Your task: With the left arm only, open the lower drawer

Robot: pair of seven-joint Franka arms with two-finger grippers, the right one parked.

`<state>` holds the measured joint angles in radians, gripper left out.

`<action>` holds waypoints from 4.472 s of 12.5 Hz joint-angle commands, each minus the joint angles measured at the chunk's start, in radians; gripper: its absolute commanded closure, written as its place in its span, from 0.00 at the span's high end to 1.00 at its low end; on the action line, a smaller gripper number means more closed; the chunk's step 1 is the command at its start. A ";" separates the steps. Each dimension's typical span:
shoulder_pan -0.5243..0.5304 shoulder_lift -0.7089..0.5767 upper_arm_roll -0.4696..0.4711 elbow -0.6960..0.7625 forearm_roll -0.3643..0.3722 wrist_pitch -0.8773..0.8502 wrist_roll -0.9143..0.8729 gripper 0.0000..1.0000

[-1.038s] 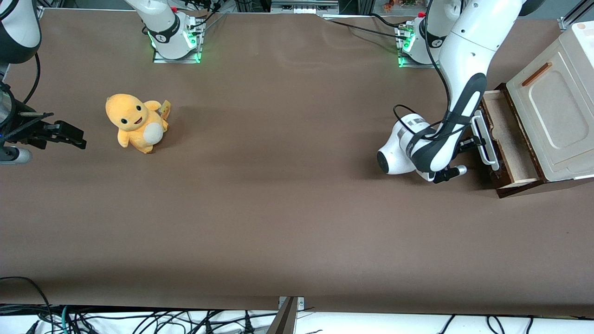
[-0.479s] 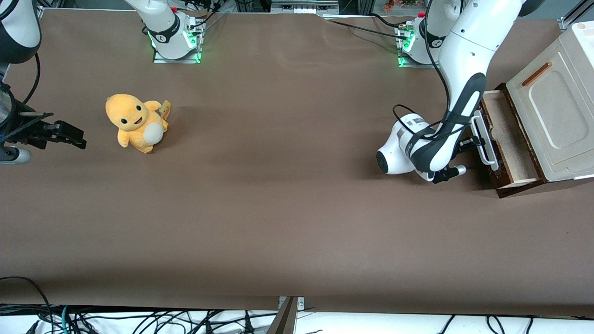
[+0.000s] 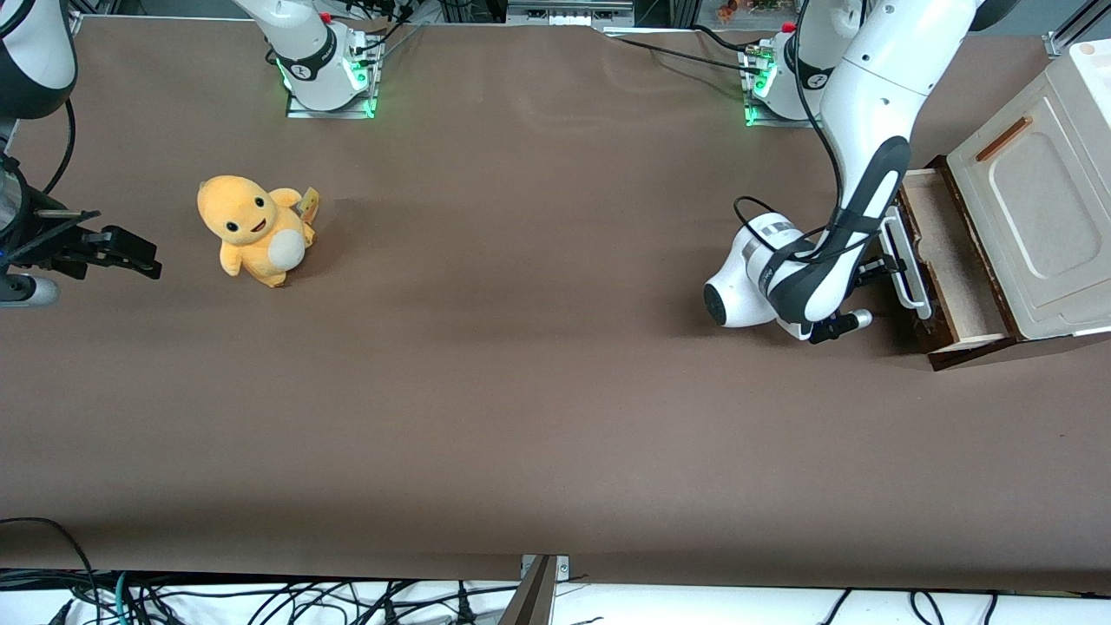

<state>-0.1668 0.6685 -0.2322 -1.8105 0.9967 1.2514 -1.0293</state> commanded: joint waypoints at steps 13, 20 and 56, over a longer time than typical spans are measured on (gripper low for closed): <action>-0.022 0.012 -0.012 0.022 -0.073 -0.053 0.011 0.77; -0.023 0.011 -0.021 0.075 -0.119 -0.041 0.032 0.87; 0.102 -0.176 0.141 0.750 -0.852 0.014 0.829 1.00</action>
<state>-0.0696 0.5328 -0.1549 -1.0394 0.2213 1.2469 -0.3104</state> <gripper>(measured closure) 0.000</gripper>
